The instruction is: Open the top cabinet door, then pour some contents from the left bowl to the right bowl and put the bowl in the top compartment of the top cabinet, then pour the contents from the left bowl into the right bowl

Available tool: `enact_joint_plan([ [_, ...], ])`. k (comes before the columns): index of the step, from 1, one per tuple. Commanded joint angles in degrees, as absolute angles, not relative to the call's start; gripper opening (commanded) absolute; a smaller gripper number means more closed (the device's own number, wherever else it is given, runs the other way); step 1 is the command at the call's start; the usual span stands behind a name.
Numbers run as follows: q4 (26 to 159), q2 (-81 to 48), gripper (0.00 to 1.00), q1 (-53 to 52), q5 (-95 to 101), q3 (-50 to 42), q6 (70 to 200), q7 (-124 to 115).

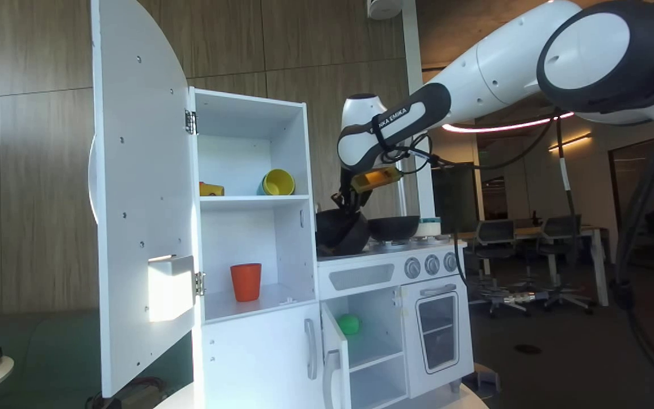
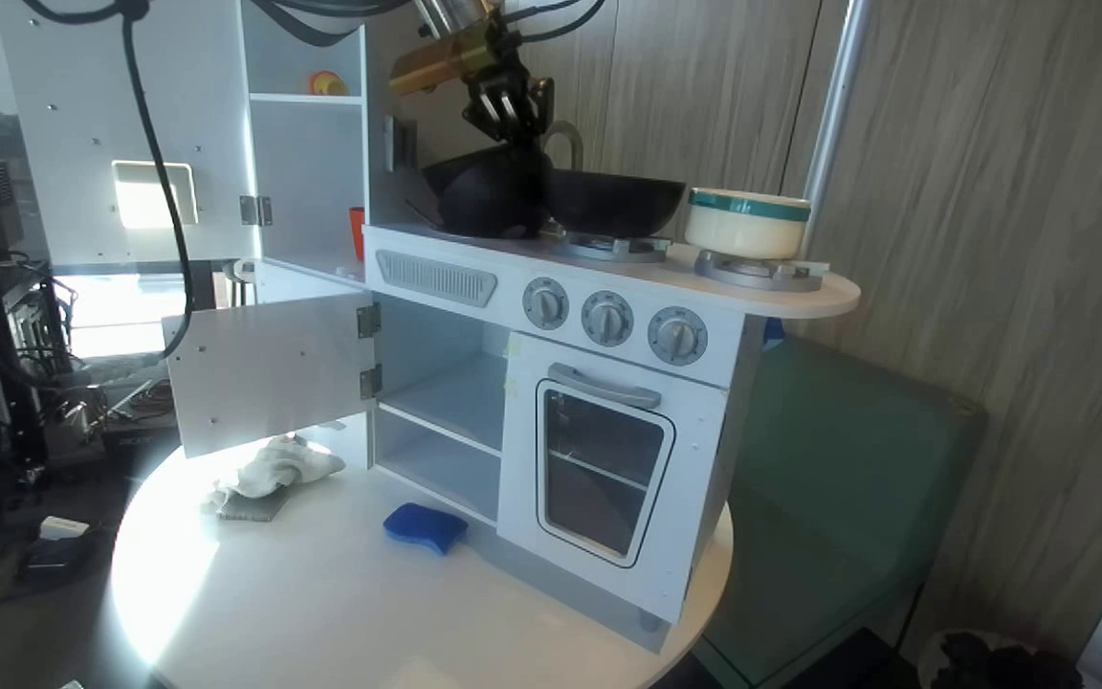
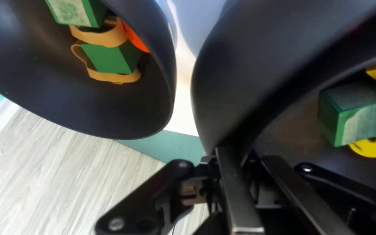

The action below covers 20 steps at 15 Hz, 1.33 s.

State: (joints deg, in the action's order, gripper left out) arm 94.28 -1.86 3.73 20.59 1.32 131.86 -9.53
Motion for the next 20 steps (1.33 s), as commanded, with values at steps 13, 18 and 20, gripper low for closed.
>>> enact_joint_plan([
  [13,93.35,3.07,0.01,2.38,24.24,0.74,128.17,-13.78],
  [18,93.01,5.88,0.01,3.36,30.6,0.98,124.36,-17.63],
  [20,93.58,7.14,0.01,3.91,31.7,0.86,121.54,-18.66],
])
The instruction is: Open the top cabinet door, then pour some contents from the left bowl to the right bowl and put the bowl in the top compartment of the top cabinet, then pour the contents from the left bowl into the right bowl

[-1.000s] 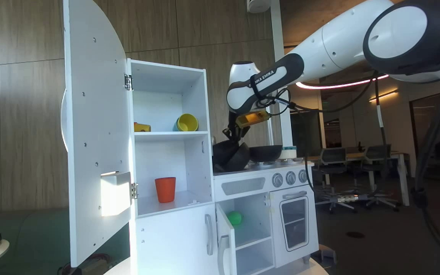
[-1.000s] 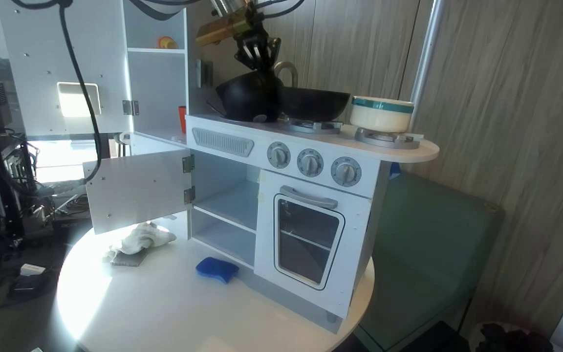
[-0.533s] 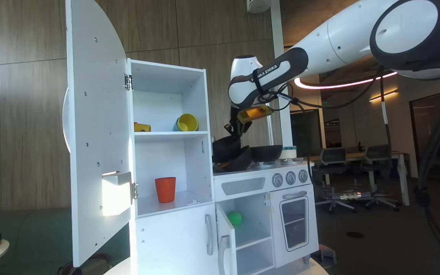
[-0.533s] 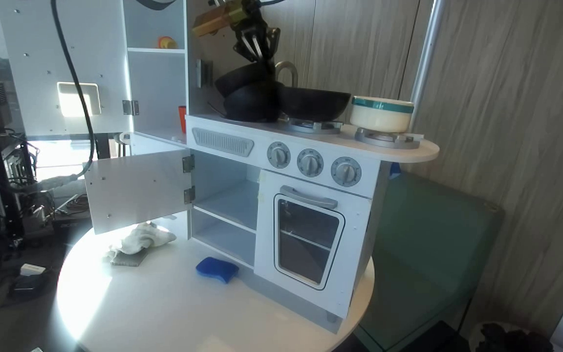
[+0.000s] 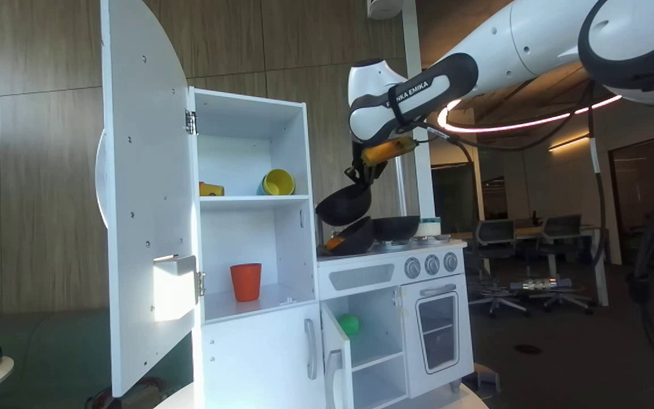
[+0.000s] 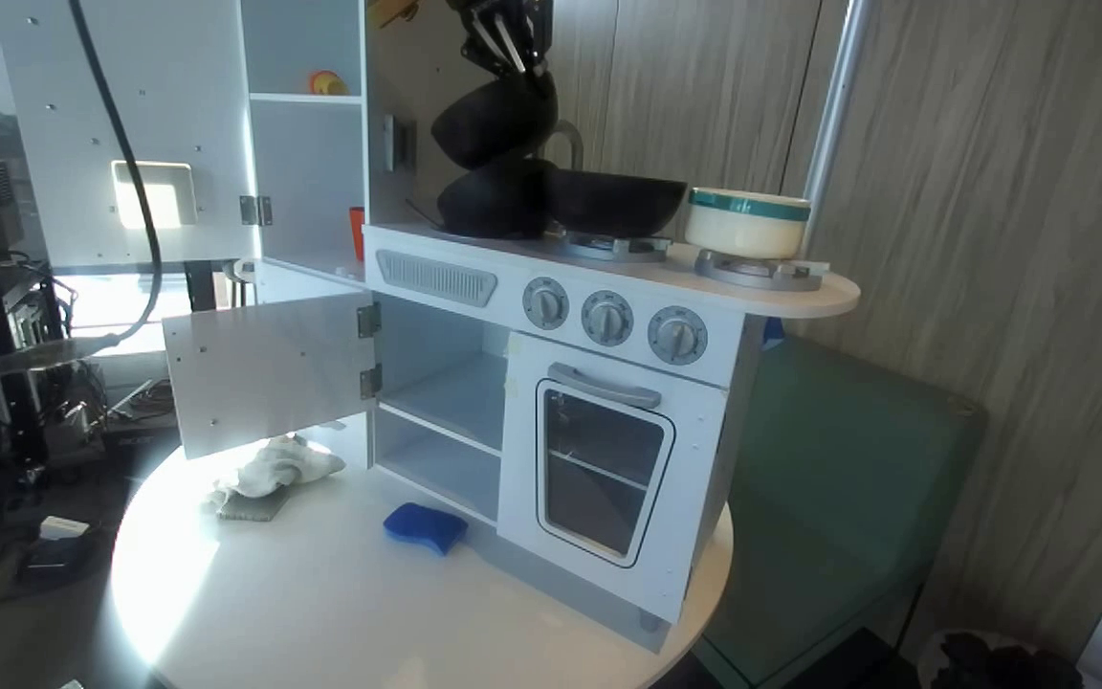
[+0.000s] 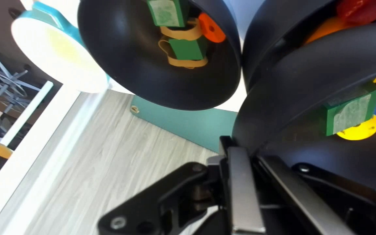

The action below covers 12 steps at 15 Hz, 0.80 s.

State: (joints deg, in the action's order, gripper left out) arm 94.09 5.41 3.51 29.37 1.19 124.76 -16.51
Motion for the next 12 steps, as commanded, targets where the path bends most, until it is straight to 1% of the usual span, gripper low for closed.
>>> enact_joint_plan([
  [1,93.82,7.63,0.01,4.14,31.46,0.79,119.65,-19.21],
  [4,92.56,7.99,0.01,4.32,27.68,0.6,112.72,-20.29],
  [7,89.85,6.96,0.01,4.95,28.07,0.46,107.54,-25.29],
  [12,86.71,7.2,0.01,6.28,31.47,0.39,107.2,-35.98],
])
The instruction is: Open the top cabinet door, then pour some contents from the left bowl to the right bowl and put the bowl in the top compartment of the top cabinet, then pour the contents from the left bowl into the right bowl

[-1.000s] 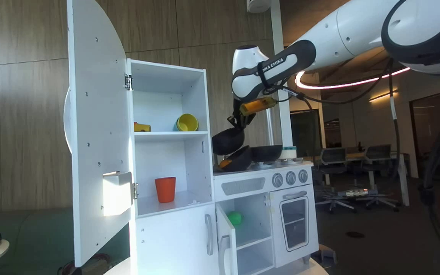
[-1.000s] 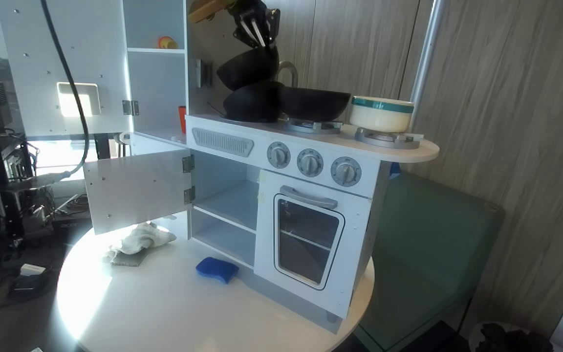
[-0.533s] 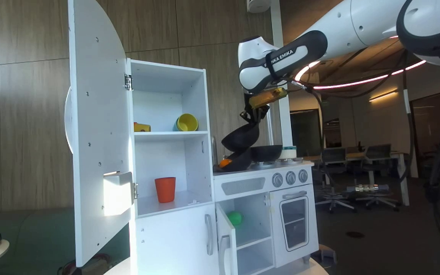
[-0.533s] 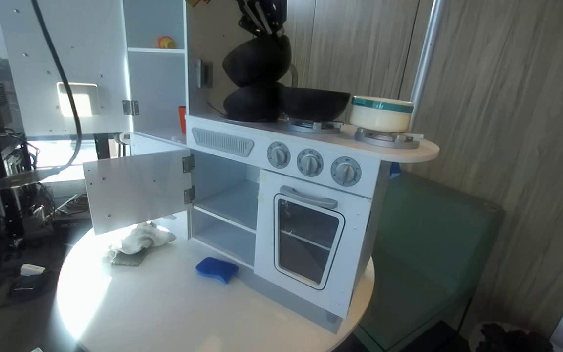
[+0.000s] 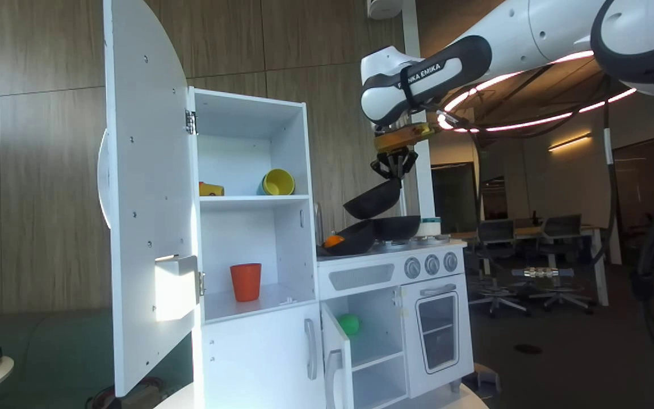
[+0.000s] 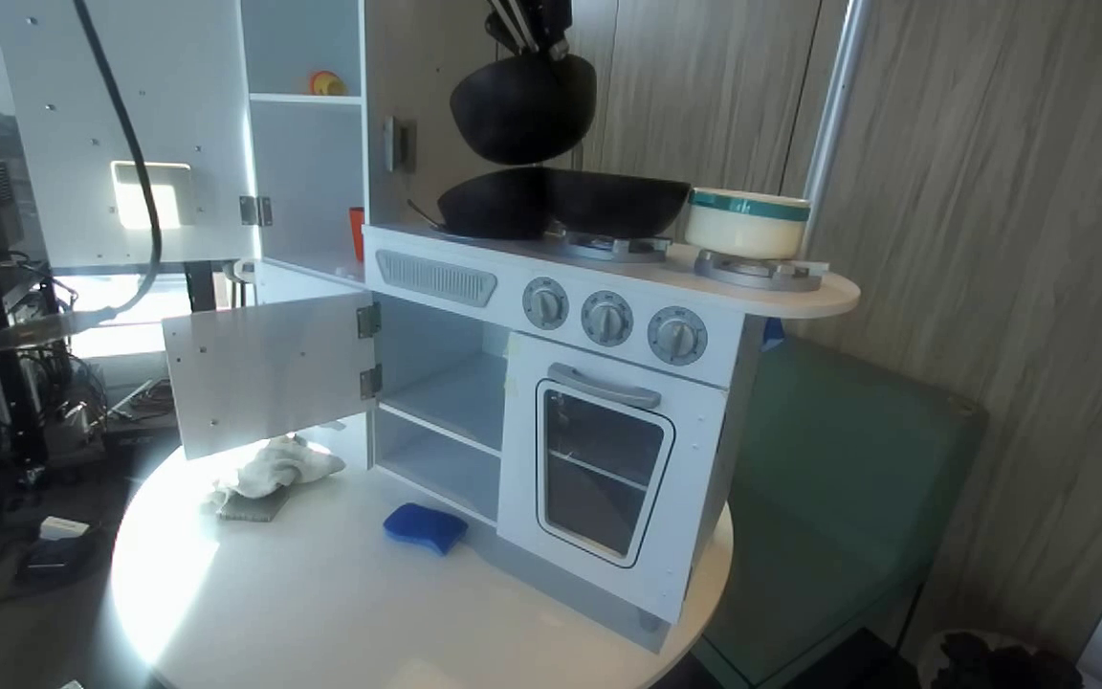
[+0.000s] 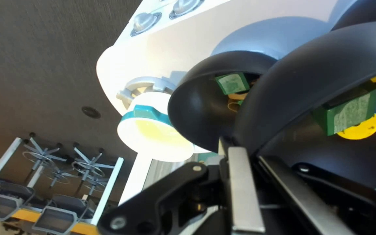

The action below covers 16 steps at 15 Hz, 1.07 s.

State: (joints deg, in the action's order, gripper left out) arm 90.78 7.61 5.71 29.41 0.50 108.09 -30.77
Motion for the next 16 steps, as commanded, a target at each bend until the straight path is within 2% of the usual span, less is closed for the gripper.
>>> enact_joint_plan([
  [1,85.85,7.09,0.01,6.58,32.82,0.36,106.7,-37.57],
  [10,82.86,5.21,0.01,7.32,51.8,0.38,97.61,-50.16],
  [16,86.69,4.53,0.01,4.27,62.89,1.84,95.43,-60.65],
])
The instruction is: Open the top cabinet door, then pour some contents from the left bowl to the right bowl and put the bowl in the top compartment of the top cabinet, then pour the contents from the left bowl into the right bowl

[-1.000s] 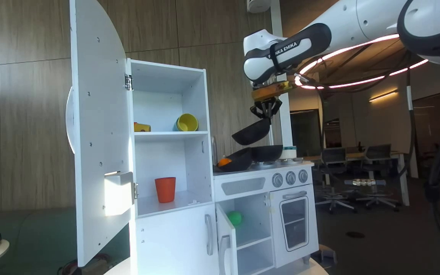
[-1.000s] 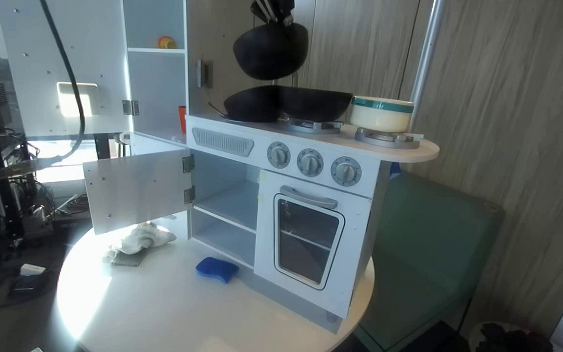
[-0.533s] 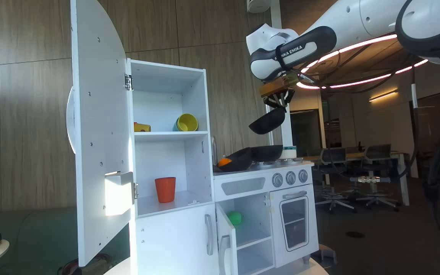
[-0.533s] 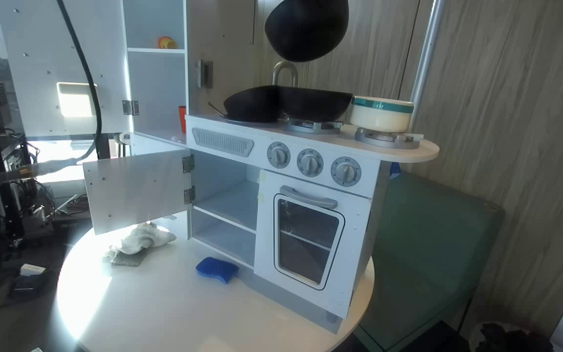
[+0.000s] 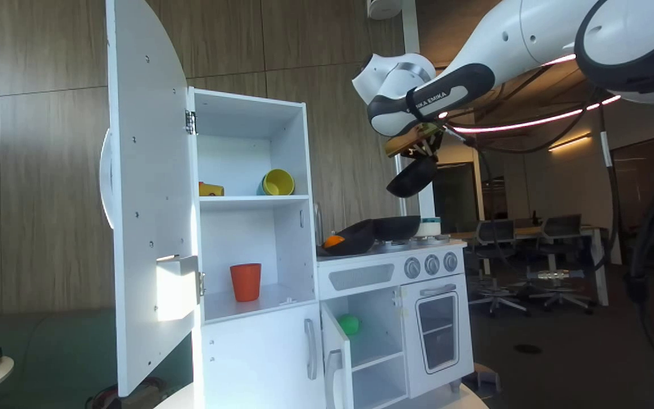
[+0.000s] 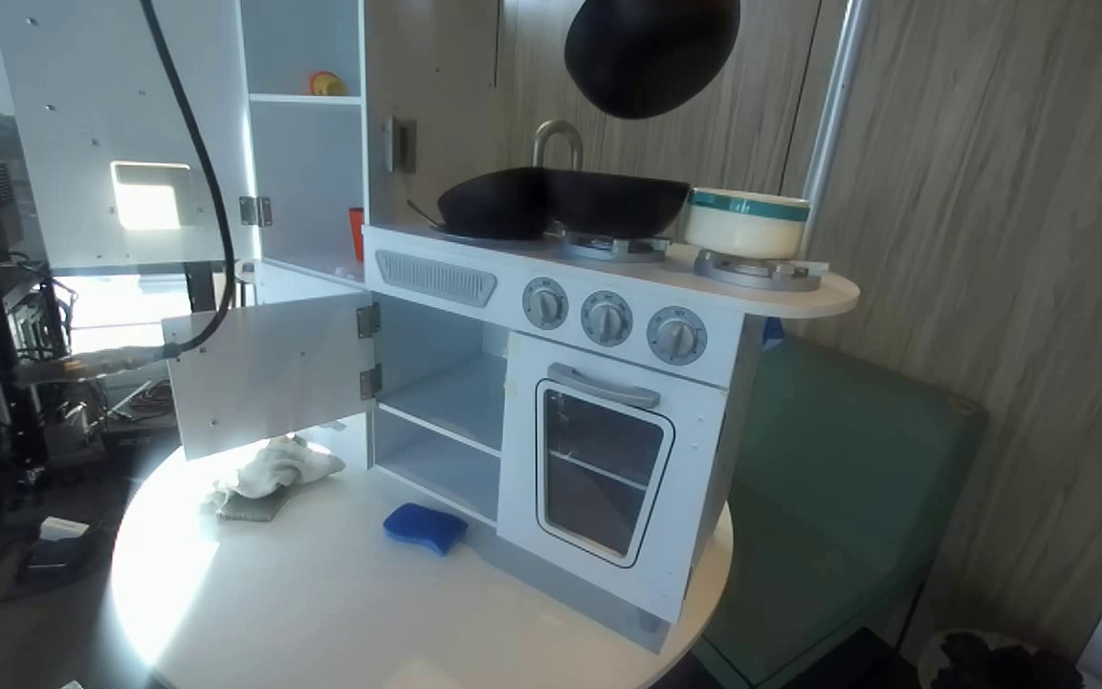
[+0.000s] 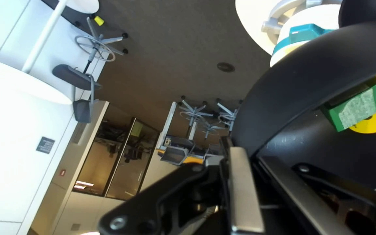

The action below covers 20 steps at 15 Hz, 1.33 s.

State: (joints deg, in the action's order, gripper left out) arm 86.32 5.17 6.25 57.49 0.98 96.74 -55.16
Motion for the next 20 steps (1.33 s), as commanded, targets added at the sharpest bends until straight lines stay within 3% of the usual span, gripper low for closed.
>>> enact_joint_plan([
  [1,87.42,4.41,0.01,3.61,64.7,2.11,95.34,-62.28],
  [20,91.09,0.27,0.01,0.31,85.2,1.25,98.09,-65.0],
])
